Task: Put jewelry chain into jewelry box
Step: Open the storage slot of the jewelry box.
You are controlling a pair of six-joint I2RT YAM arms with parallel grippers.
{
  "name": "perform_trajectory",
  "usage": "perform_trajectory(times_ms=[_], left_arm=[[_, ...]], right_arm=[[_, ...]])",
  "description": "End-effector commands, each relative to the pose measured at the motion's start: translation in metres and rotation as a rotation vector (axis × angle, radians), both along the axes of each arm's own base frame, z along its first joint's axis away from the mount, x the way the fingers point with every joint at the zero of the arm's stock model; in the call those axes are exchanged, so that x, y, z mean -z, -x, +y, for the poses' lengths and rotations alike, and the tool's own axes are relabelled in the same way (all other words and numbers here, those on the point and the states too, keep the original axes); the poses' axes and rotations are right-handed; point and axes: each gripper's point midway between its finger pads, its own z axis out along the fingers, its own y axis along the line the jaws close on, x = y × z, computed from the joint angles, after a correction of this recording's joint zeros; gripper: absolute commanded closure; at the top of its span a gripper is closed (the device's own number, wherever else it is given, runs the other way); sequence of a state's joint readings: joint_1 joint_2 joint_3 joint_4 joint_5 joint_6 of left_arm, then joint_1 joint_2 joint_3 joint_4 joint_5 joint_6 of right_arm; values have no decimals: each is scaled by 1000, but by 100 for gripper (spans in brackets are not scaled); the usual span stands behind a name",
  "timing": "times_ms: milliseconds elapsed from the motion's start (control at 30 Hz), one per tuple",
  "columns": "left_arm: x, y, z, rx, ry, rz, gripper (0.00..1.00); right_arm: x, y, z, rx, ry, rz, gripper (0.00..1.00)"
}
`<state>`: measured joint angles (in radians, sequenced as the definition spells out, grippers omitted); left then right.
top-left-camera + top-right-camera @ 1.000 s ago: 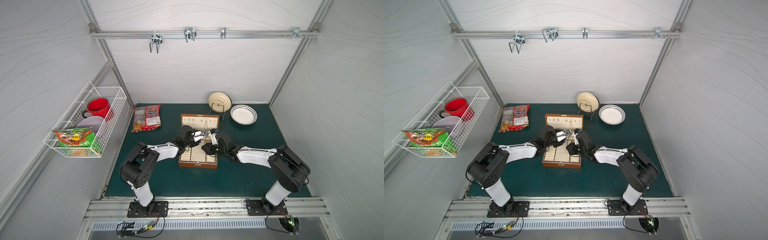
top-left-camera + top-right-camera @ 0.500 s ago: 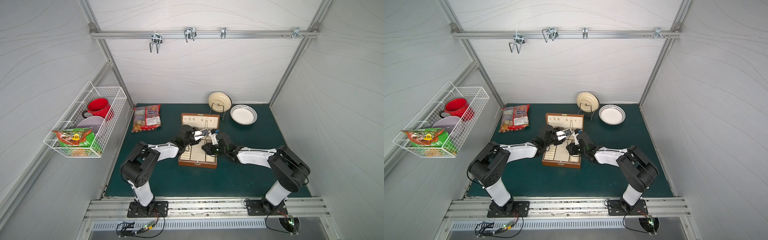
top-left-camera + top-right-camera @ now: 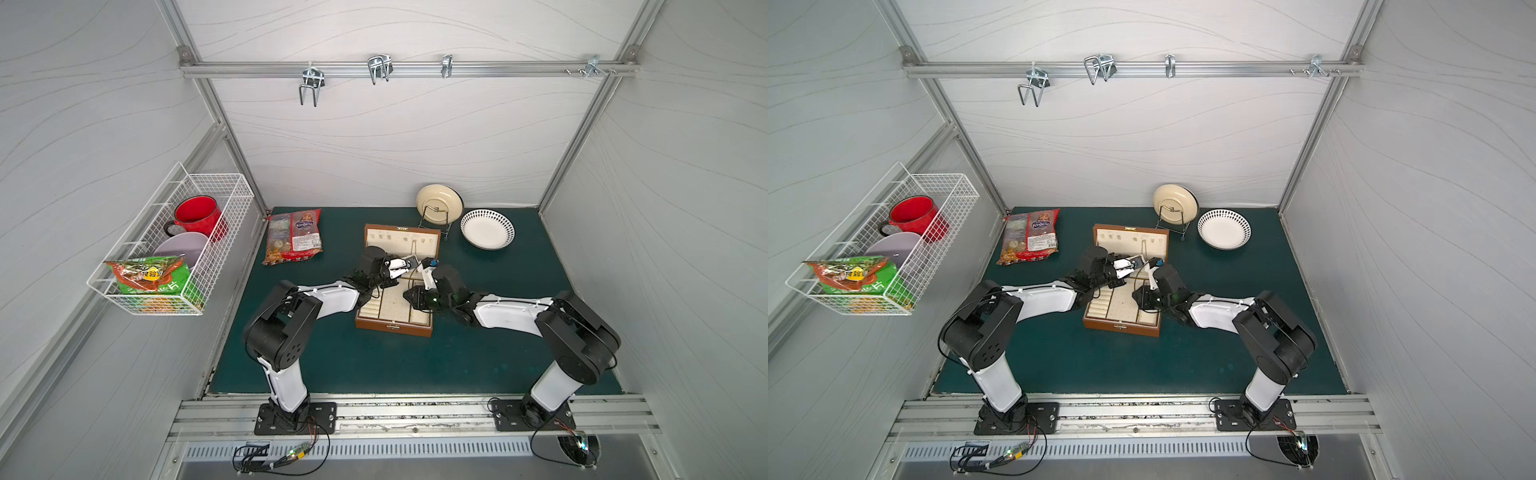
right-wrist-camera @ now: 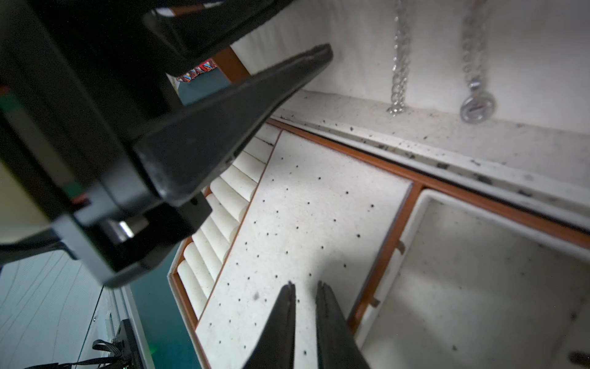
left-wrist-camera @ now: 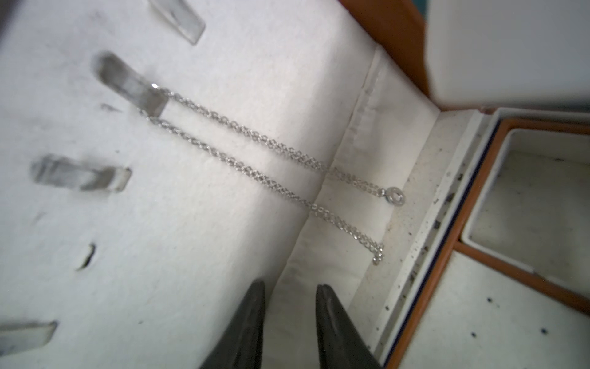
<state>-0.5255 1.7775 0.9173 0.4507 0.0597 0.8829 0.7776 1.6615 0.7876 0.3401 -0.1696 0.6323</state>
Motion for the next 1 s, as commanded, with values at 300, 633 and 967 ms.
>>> perform_trajectory(times_ms=[300,633,967], left_arm=[[26,5,7,-18,-26,97,76],[15,-6,5,-41,-22,57,100],[-18,-5,0,-48,21,-41,100]], right_arm=[[39,20,-15,-9,94,116,81],[39,19,-16,-3,93,118,81],[31,13,-15,-2,82,105,81]])
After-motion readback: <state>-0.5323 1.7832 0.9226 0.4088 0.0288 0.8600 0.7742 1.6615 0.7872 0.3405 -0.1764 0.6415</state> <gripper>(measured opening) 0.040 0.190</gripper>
